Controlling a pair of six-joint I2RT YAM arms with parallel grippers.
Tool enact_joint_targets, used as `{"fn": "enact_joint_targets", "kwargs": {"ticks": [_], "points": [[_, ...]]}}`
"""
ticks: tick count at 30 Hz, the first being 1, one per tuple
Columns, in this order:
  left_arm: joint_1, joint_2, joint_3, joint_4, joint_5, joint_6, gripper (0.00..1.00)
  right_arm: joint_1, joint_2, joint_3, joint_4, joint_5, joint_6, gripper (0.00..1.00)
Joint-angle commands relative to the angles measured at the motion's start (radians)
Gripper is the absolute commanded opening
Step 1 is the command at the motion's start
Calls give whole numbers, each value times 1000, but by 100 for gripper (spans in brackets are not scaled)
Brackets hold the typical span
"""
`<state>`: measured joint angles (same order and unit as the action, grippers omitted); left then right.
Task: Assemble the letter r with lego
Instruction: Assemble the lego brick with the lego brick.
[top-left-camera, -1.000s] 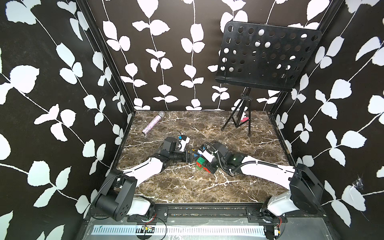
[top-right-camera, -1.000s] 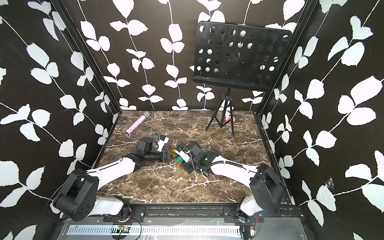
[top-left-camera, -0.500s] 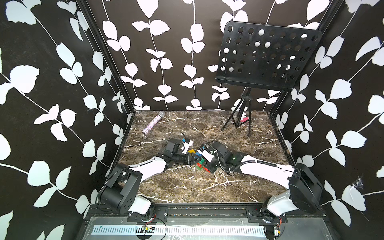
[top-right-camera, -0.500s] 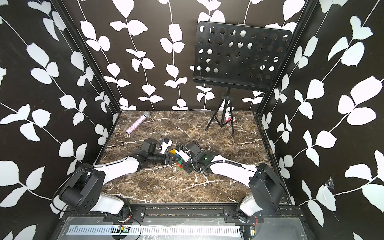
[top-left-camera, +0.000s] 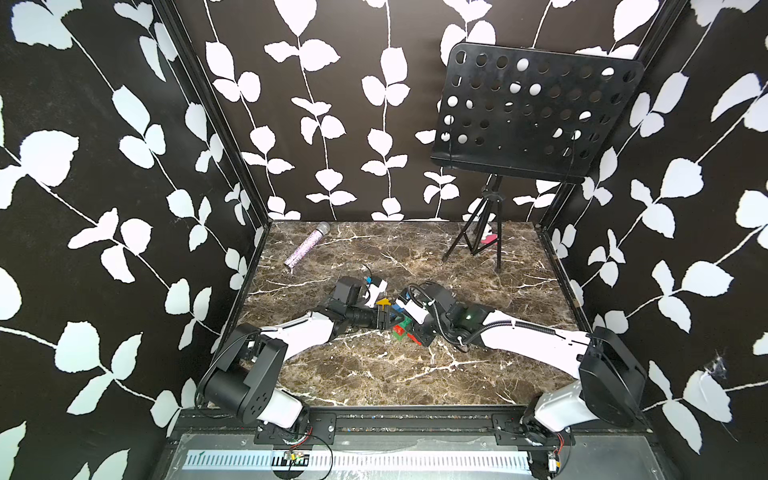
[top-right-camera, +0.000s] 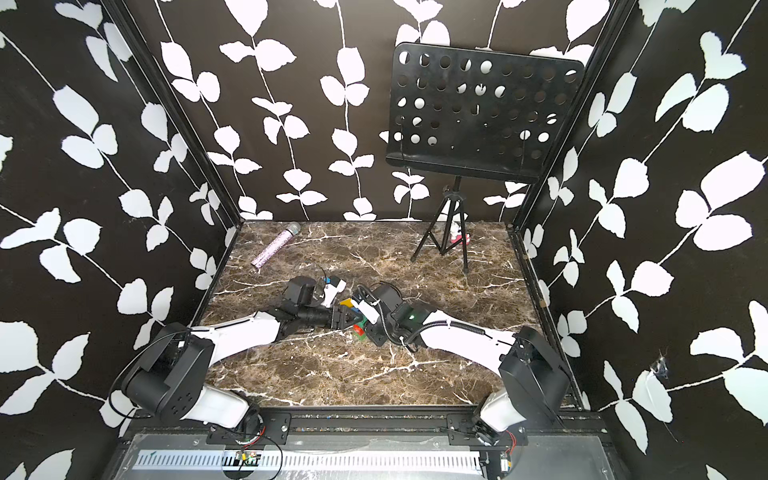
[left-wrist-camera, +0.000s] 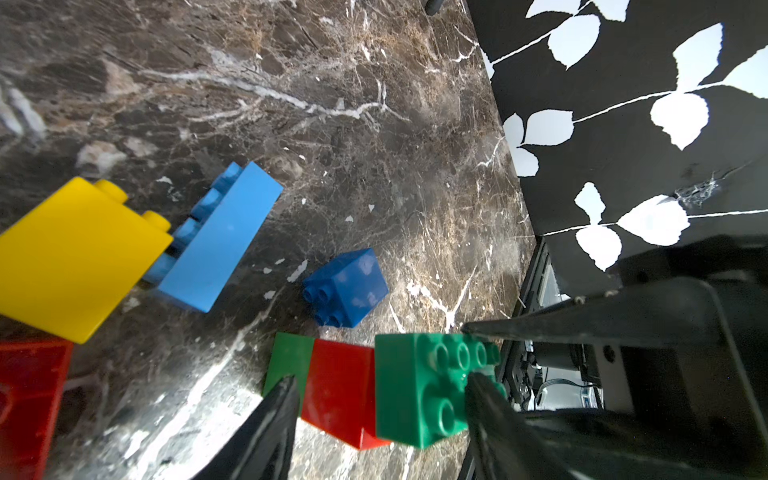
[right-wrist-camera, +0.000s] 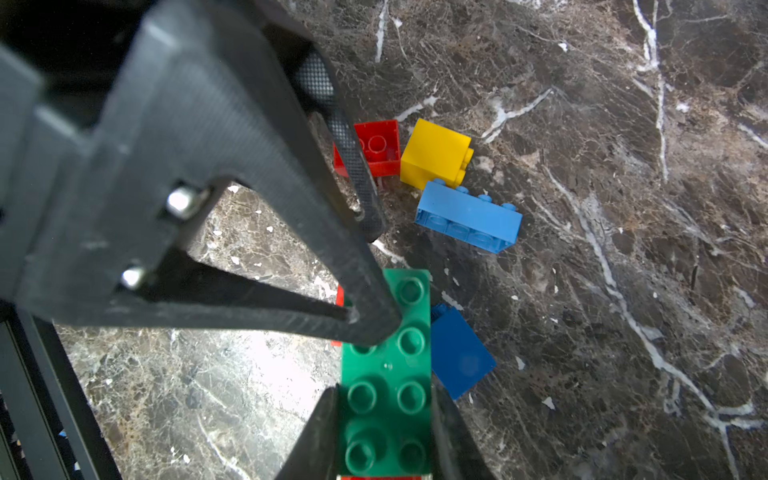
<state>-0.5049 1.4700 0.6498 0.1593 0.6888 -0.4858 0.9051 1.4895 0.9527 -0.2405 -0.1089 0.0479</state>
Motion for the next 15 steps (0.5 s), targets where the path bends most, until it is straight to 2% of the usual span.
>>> {"fn": "enact_joint_targets", "kwargs": {"ticks": [1,15], "points": [[-4,8,1,-52,-45,21,66,20,-37,-10,-2,-24,-14,24],[-3,-40,8,-92,-64,35,67,38,-57,-17,23,-27,-9,24]]}}
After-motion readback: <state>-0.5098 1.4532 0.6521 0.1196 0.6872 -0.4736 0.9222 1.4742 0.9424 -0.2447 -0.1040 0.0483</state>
